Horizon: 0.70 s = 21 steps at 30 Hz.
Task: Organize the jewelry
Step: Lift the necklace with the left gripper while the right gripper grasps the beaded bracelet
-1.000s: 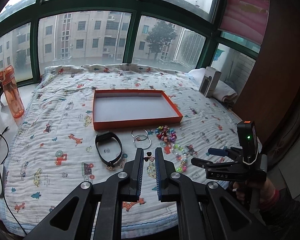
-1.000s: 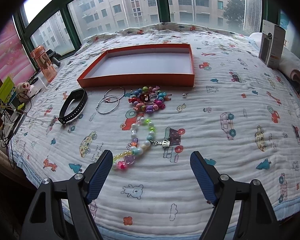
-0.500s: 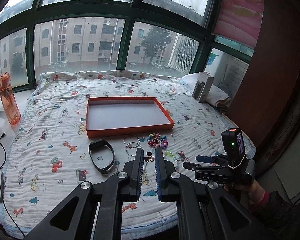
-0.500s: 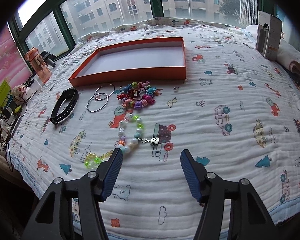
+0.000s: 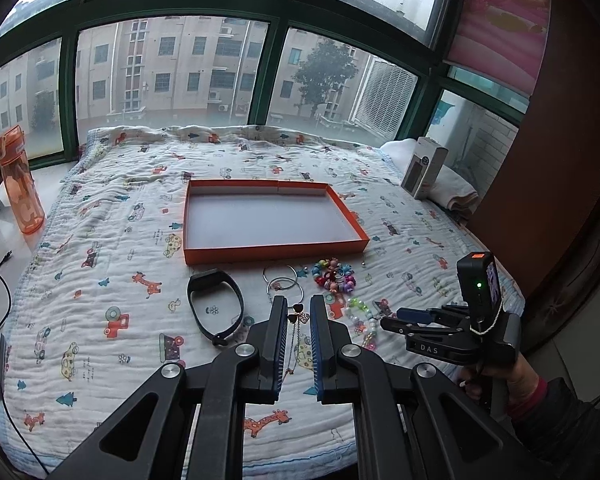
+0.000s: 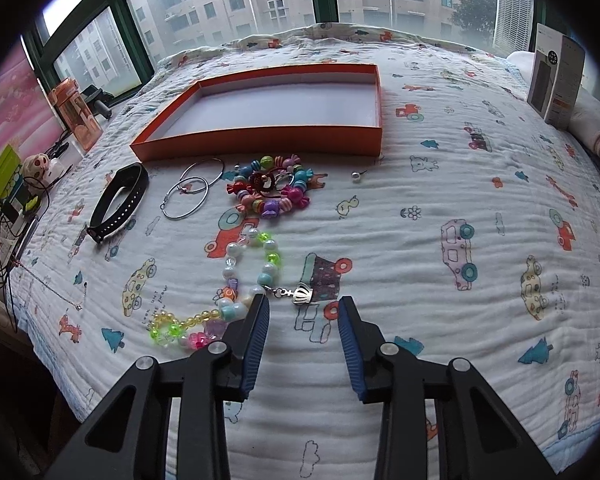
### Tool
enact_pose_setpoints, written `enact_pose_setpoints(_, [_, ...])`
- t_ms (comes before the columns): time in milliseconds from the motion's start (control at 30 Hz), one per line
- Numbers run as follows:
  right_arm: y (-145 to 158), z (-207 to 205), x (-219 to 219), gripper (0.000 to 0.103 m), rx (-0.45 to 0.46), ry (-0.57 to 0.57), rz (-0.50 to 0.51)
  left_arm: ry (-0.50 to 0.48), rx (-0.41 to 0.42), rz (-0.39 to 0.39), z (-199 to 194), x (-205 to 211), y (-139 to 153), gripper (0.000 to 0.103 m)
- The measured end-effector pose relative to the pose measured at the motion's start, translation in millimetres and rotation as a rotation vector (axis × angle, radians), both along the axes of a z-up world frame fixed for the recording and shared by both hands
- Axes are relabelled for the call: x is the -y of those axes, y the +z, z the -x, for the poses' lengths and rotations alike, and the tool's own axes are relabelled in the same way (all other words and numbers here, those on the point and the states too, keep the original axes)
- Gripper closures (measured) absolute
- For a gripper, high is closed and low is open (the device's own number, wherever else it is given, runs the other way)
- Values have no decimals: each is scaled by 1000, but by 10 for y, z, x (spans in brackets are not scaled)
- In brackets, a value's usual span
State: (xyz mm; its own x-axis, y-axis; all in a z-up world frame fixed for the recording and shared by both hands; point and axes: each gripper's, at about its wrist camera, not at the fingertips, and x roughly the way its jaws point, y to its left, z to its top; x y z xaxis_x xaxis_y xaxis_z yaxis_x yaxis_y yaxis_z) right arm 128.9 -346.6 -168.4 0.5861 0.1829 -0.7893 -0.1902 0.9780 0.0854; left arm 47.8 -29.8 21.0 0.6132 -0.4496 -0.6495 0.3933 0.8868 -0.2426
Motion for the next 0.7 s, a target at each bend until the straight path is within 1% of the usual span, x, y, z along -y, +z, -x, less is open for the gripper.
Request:
enact_pose_setpoints(300, [18, -108, -31, 68, -7, 8, -31, -2, -23, -1, -123, 27, -112, 92])
enact_pose_setpoints(567, [0, -265, -144, 73, -11, 37, -22, 8, -41, -1, -220, 9, -179, 92])
enact_pose_setpoints(700, [6, -331, -211, 75, -10, 74, 9, 13, -49, 0, -266, -16, -212, 92])
